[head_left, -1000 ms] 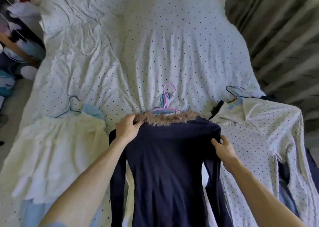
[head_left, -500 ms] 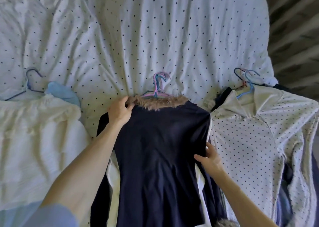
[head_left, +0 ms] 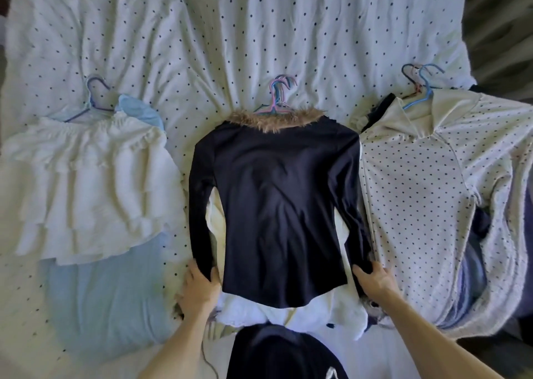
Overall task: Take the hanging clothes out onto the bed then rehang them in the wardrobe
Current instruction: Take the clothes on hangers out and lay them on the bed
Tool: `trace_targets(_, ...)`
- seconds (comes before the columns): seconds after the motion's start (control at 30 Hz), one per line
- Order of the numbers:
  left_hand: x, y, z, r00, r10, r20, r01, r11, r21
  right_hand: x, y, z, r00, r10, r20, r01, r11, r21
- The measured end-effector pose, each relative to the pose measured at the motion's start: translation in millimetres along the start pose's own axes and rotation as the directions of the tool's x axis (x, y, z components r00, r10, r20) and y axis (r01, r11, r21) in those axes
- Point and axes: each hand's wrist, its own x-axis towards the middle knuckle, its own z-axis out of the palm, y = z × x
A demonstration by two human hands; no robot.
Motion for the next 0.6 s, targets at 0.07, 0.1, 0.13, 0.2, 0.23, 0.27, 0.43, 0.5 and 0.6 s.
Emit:
trace_targets(0.07, -7.7, -30.3, -1.5, 1.0, 0.008, 0.029, -0.011, 0.996, 0.089, -1.8, 18.0, 7.0, 1.0, 0.0, -0.002, 0.0, 0.995, -0.102)
trace_targets(0.1, -7.1, -39.7, -3.2, 0.998, -0.021, 0.059, 0.015, 0.996, 0.088, -7.5, 23.2, 8.2, 1.0, -0.01, -0.012, 0.009, 0.994, -0.112)
trace_targets(0.13, -7.5, -45.3, -6.7, 0.994, -0.062, 0.092, 0.055, 0.995, 0.08, -13.4, 28.4, 9.4, 0.999, -0.027, -0.029, 0.024, 0.994, -0.103)
trace_targets(0.2, -5.9, -52.8, -12.5, 0.98, -0.09, 0.178, 0.076, 0.994, 0.084, -27.0, 37.3, 10.8, 0.997, -0.053, -0.05, 0.05, 0.997, -0.063)
trace_targets(0.23, -9.4, -54.1, -16.2, 0.977, -0.072, 0.199, 0.057, 0.995, 0.078, -35.1, 42.3, 11.8, 0.996, -0.068, -0.051, 0.066, 0.997, -0.047)
trace_targets(0.27, -15.4, -52.9, -20.3, 0.981, -0.046, 0.188, 0.035, 0.997, 0.062, -43.0, 48.6, 13.7, 0.994, -0.09, -0.069, 0.089, 0.996, -0.026)
trace_targets(0.43, -94.7, -25.0, -44.3, 0.996, 0.079, 0.038, -0.073, 0.989, -0.126, -98.1, 76.3, 29.3, 0.933, -0.185, -0.308, 0.279, 0.914, 0.296)
trace_targets(0.5, -129.0, -15.1, -42.5, 0.985, 0.165, 0.041, -0.149, 0.954, -0.26, -120.5, 82.6, 36.8, 0.921, -0.23, -0.315, 0.346, 0.855, 0.386)
trace_targets(0.6, -176.8, 0.8, -32.5, 0.932, 0.32, 0.168, -0.261, 0.918, -0.297, -153.5, 92.0, 49.2, 0.892, -0.4, -0.209, 0.451, 0.792, 0.41)
